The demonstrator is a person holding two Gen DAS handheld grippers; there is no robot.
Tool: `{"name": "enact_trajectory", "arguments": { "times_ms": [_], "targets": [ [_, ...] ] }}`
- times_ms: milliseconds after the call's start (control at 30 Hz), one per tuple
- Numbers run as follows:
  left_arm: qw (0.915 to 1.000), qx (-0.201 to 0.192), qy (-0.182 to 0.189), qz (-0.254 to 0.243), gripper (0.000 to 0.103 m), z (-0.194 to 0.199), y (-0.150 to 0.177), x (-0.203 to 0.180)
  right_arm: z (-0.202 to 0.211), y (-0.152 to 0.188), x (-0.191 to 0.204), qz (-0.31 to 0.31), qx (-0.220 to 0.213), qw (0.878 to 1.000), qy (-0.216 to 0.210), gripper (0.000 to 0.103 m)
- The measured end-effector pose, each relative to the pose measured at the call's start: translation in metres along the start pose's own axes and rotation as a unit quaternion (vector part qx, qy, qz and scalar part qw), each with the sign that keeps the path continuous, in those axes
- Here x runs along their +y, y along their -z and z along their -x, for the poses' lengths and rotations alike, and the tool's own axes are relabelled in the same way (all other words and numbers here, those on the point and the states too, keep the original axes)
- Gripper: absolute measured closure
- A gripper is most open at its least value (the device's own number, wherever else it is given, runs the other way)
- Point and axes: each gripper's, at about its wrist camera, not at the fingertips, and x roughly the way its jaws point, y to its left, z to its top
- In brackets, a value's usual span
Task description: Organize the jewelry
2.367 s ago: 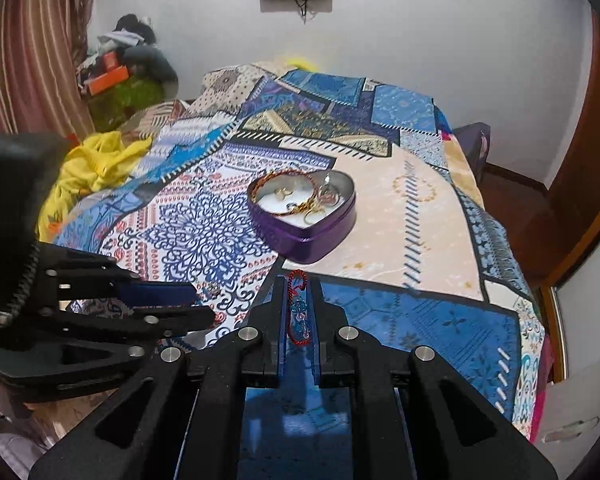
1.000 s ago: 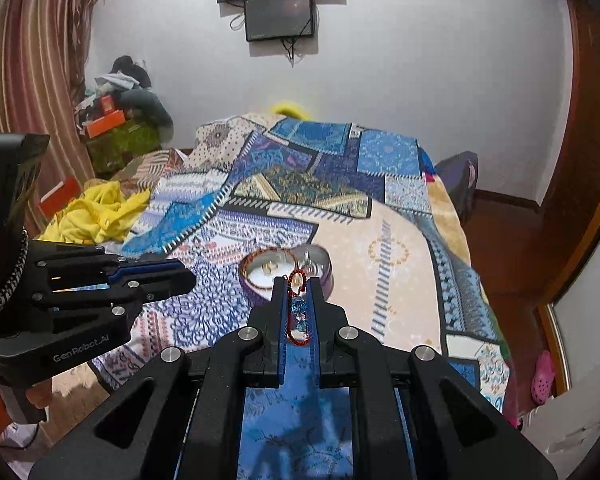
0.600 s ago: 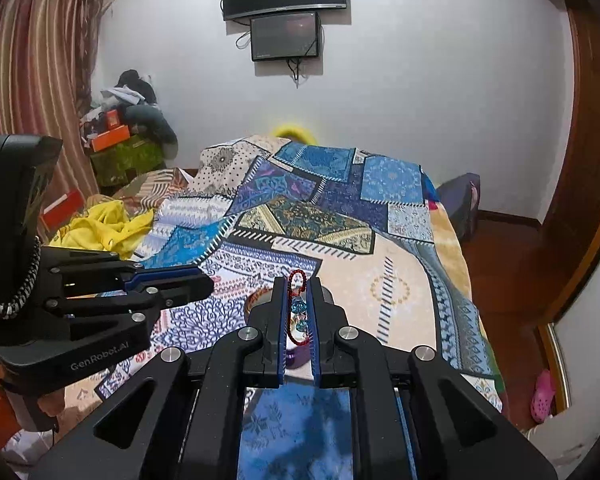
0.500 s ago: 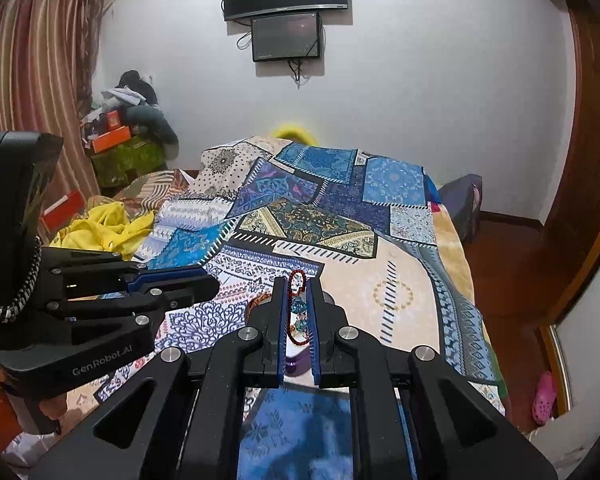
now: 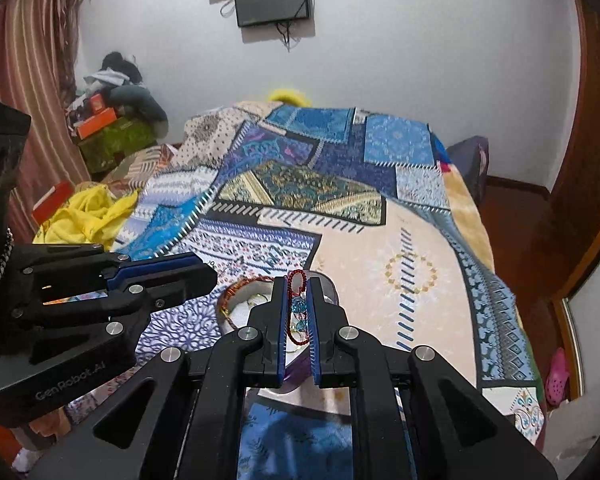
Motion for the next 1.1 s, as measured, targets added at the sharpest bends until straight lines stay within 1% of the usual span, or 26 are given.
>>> {"name": "enact_trajectory", "arguments": {
  "times_ms": [200, 300, 433, 600, 667, 767, 800, 933, 1000, 1100],
  "targets": [
    [0.9996, 0.023, 0.018, 0.006, 0.094, -0.021, 0.006, 0.007, -0.019, 0.003, -0.003, 0.004, 0.036, 0.999, -0.022, 0.095],
    [0.9992, 0.032, 0.024, 0.006, 0.094, -0.028, 0.009, 0.008, -0.024, 0.005, -0.004, 0.001, 0.049, 0.998, -0.027, 0.095],
    [0.9988, 0.035, 0.032, 0.011, 0.094, -0.028, 0.009, 0.01, -0.028, 0.006, -0.01, -0.012, 0.068, 0.997, -0.037, 0.094],
    [0.9989, 0.032, 0.031, 0.015, 0.092, -0.02, 0.005, 0.011, -0.024, 0.003, -0.012, -0.019, 0.069, 0.997, -0.037, 0.093],
    [0.9993, 0.025, 0.025, 0.014, 0.085, -0.011, 0.003, 0.01, -0.017, 0.001, -0.01, -0.016, 0.063, 0.997, -0.033, 0.093],
    [0.9998, 0.007, 0.015, 0.009, 0.079, 0.008, 0.0, 0.006, -0.001, -0.003, -0.007, -0.013, 0.048, 0.998, -0.028, 0.092],
    [0.9999, -0.001, 0.012, 0.009, 0.078, 0.015, -0.001, 0.004, 0.003, -0.004, -0.007, -0.013, 0.043, 0.999, -0.027, 0.092],
    [0.9995, -0.031, 0.003, 0.009, 0.076, 0.049, -0.007, -0.001, 0.038, -0.012, -0.002, -0.014, 0.005, 1.0, -0.02, 0.092],
    [0.9985, -0.055, -0.005, 0.006, 0.075, 0.073, -0.011, -0.007, 0.055, -0.016, 0.001, -0.014, -0.016, 1.0, -0.016, 0.092],
    [0.9955, -0.093, -0.014, -0.002, 0.069, 0.111, -0.013, -0.02, 0.092, -0.022, 0.009, -0.01, -0.058, 0.998, -0.006, 0.092]
  ]
}}
